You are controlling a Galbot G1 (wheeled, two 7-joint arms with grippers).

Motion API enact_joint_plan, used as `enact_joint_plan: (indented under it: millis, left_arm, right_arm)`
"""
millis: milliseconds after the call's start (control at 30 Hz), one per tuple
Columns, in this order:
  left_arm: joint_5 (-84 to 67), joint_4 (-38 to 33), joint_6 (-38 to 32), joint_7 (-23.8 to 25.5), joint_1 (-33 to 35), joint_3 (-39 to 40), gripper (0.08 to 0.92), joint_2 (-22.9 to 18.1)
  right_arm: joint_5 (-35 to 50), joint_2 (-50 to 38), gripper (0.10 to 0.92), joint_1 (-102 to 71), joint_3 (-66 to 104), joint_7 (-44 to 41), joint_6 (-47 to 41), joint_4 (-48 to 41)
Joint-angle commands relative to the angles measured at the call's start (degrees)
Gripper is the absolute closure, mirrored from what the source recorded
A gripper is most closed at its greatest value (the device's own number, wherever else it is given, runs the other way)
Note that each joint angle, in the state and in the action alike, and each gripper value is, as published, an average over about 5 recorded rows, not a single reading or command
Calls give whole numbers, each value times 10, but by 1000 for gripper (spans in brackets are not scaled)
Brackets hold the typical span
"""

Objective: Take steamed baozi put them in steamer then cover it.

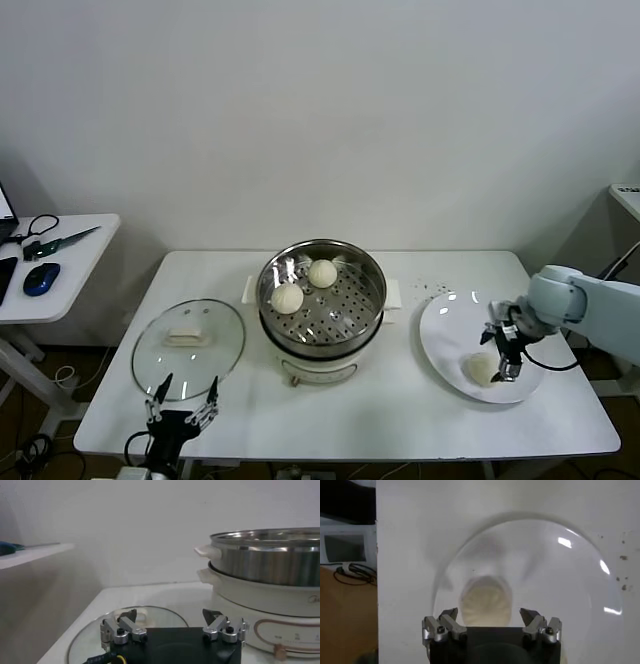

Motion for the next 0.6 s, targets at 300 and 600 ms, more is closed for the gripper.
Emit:
enact_joint_plan:
  millis: [300, 600]
  left_arm:
    - [1, 1, 0, 0, 0, 0, 177, 0]
    - [1, 0, 0, 0, 1, -1, 177, -2]
  right_arm:
    - [-26, 7, 243, -76, 64, 16, -3, -24]
    - [-20, 8, 332, -21, 38, -1, 4, -14]
